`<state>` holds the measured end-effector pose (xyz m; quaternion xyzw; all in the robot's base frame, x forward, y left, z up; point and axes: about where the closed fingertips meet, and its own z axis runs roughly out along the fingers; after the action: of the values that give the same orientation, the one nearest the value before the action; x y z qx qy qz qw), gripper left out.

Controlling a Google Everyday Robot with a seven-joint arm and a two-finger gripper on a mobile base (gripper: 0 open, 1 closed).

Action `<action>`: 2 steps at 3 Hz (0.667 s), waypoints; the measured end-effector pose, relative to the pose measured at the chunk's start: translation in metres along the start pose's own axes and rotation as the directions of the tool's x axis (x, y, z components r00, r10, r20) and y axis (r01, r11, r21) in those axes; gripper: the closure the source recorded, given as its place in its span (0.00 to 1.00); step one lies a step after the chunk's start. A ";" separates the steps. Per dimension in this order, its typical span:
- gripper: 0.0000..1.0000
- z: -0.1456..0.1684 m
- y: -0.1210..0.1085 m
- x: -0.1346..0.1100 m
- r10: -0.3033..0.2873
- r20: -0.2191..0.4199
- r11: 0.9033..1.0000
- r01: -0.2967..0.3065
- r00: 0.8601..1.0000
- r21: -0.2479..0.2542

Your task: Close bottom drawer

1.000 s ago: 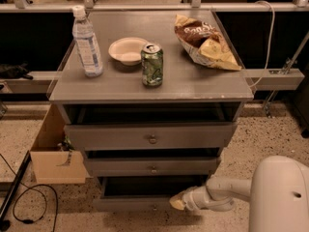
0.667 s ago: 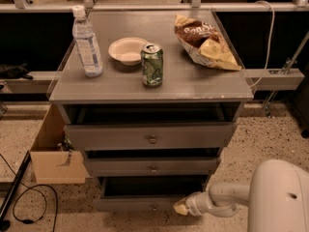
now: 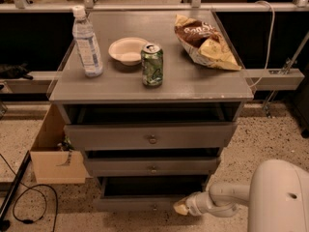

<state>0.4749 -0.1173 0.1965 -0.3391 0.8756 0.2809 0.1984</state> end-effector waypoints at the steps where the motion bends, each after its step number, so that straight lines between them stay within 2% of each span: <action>1: 0.42 0.001 -0.003 -0.006 -0.005 0.005 1.000 0.005 1.000 0.003; 2: 0.19 0.004 -0.013 -0.025 -0.020 0.023 1.000 0.020 1.000 0.015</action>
Offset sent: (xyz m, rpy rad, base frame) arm 0.0541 0.0088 0.0123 0.0015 -0.0705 -0.0057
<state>0.5018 -0.1106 0.2018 -0.3431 0.8719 0.2764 0.2138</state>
